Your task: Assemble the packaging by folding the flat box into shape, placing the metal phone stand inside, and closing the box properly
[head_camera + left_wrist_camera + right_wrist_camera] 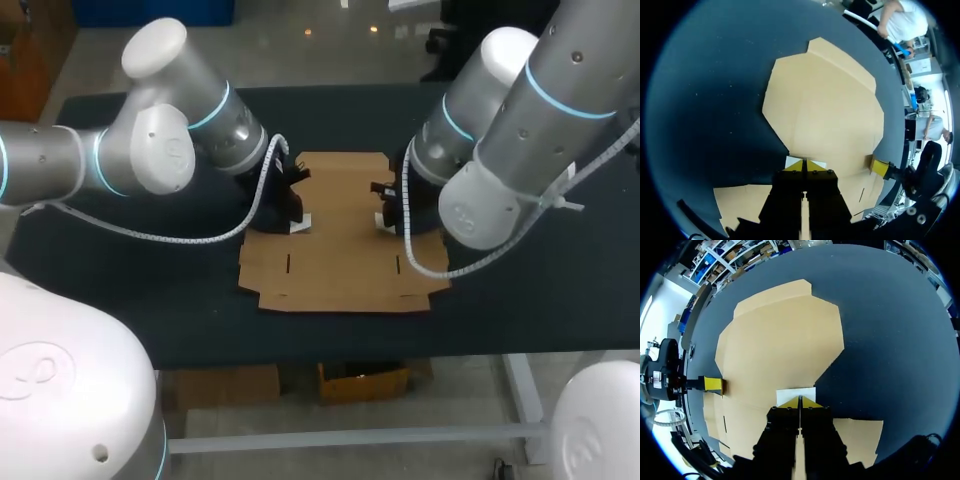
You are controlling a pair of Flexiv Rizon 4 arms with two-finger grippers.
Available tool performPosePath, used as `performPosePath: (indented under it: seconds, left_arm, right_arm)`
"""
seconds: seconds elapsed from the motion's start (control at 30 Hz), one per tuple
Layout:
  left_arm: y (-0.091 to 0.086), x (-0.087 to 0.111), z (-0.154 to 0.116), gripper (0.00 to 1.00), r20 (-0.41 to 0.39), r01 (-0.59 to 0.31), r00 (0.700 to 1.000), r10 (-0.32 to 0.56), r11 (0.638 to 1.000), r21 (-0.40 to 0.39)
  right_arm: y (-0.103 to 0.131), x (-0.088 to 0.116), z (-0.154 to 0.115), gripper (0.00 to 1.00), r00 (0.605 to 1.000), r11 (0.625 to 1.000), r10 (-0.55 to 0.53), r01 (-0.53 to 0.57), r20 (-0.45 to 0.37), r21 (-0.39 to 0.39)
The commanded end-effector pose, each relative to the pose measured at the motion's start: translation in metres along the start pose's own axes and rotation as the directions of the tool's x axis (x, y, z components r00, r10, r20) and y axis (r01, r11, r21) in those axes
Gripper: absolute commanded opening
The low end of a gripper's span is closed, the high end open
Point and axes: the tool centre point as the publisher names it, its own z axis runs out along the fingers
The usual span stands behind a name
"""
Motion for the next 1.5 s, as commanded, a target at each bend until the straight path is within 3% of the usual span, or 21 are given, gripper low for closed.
performPosePath:
  seconds: [0.03,0.97,1.5]
  left_arm:
    - [0.006,-0.003,-0.013,0.0,0.006,0.006,1.0,-0.007,1.0,0.014]
    - [0.01,-0.024,-0.043,0.0,0.05,0.106,0.993,-0.108,0.993,0.056]
    - [0.036,-0.038,-0.073,0.0,0.042,0.11,0.993,-0.113,0.992,0.065]
  right_arm:
    - [-0.001,-0.01,-0.014,0.0,1.0,1.0,0.001,0.0,-0.027,0.003]
    - [0.017,-0.054,-0.038,0.0,0.993,0.998,0.025,-0.019,-0.114,0.056]
    - [-0.008,-0.07,-0.072,0.0,0.991,0.997,0.003,0.008,-0.132,0.077]
